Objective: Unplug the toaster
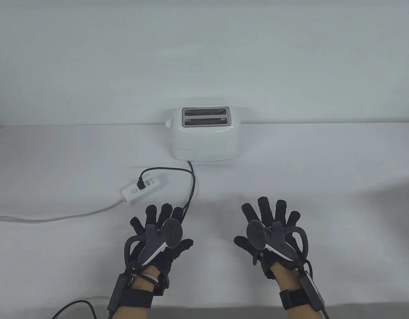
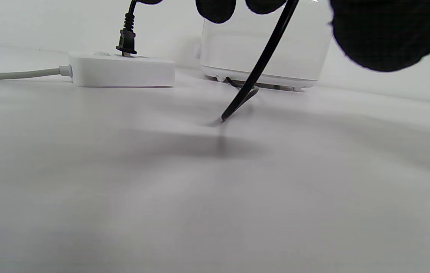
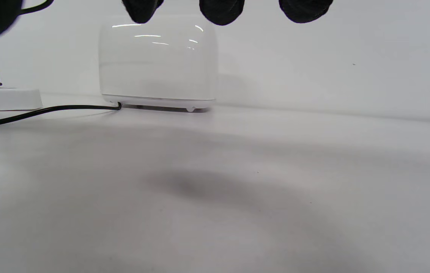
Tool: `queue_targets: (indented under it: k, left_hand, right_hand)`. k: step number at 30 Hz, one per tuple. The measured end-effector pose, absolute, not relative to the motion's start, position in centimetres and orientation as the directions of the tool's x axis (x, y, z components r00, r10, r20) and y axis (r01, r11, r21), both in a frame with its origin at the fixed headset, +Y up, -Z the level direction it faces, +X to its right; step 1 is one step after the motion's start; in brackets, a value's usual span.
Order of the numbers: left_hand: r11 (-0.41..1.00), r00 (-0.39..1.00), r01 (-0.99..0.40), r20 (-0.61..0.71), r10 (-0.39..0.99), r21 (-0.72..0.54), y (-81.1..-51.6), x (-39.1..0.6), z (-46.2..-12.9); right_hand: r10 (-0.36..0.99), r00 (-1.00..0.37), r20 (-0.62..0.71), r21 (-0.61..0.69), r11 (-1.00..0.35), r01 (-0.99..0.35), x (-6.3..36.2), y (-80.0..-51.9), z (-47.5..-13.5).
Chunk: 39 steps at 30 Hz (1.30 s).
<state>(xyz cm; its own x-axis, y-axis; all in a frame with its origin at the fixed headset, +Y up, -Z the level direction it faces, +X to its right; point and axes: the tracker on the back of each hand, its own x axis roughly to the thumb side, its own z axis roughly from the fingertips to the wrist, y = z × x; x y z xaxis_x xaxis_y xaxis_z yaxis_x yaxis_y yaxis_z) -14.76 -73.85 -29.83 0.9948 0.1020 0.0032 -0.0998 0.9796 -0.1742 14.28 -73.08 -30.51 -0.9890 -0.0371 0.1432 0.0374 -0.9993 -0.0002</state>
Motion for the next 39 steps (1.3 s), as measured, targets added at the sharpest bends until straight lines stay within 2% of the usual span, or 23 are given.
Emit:
queue_targets:
  k: [13,20,26,31,33,39]
  left_hand:
    - [0.975,0.993,-0.112,0.002,0.114,-0.191,-74.0,-14.8,-29.8]
    - [0.973,0.988,-0.152,-0.025,0.15,-0.172,-73.2,-16.2,-29.8]
    - [0.96,0.977,-0.185,-0.144,0.157,-0.21,-73.0,-18.7,-31.0]
    - [0.984,0.971,-0.075,-0.237,0.035,-0.163,-72.3,-21.2,-32.7]
    - [0.986,0.946,-0.062,-0.325,0.008,-0.157,-72.1,-22.6,-33.8]
    - [0.959,0.881,-0.095,-0.471,-0.043,-0.266,-72.7,-25.3,-37.5]
  right_hand:
    - [-0.015,-0.99,0.142,0.003,-1.0,0.015,14.4,-73.2,-30.8]
    - [0.033,-0.989,0.146,-0.001,-0.999,-0.034,15.0,-72.8,-30.8]
    - [0.068,-0.986,0.153,0.006,-0.998,-0.067,15.4,-72.6,-30.9]
    - [0.083,-0.984,0.16,0.009,-0.997,-0.083,15.5,-72.4,-31.1]
    - [0.094,-0.983,0.159,0.014,-0.996,-0.093,15.6,-72.3,-31.1]
    - [0.111,-0.983,0.145,0.014,-0.994,-0.11,16.0,-72.1,-31.1]
